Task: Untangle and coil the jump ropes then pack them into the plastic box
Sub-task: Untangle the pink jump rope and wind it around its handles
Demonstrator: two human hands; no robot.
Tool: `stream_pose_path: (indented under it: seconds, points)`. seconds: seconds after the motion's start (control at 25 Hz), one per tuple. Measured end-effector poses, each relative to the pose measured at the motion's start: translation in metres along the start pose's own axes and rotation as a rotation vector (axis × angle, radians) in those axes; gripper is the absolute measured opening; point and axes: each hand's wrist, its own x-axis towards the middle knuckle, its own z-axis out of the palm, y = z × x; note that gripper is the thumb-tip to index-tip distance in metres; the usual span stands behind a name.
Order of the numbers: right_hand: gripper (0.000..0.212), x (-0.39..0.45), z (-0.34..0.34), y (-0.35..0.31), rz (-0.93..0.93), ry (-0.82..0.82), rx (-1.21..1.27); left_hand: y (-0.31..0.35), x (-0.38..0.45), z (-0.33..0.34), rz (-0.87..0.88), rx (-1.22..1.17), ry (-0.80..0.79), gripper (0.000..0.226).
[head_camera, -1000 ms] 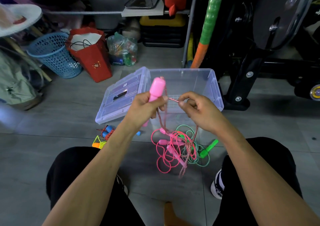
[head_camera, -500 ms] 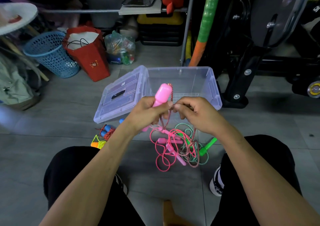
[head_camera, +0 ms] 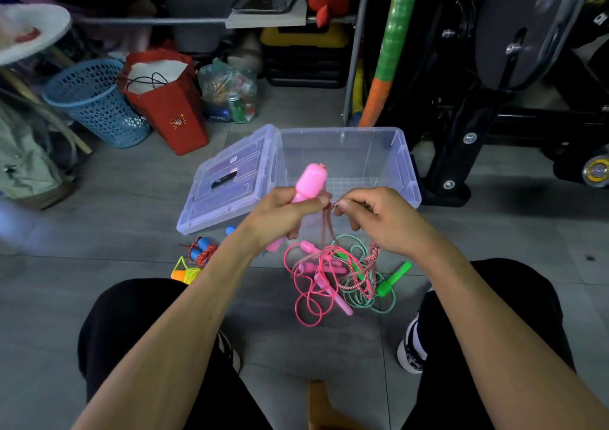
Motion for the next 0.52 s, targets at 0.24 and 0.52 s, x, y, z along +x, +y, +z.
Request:
stream_pose_path:
  seconds: [0.24, 0.52]
  points:
    - [0.025, 0.001, -0.003, 0.003, 0.091, -0.024, 0.099, 0.000, 0.011, -0.017, 0.109, -0.502, 0.197, 0.035]
    - [0.024, -0.001, -0.006, -0.001, 0.039, 0.056, 0.138, -0.011, 0.010, -0.008, 0.008, 0.011, 0.041, 0.005]
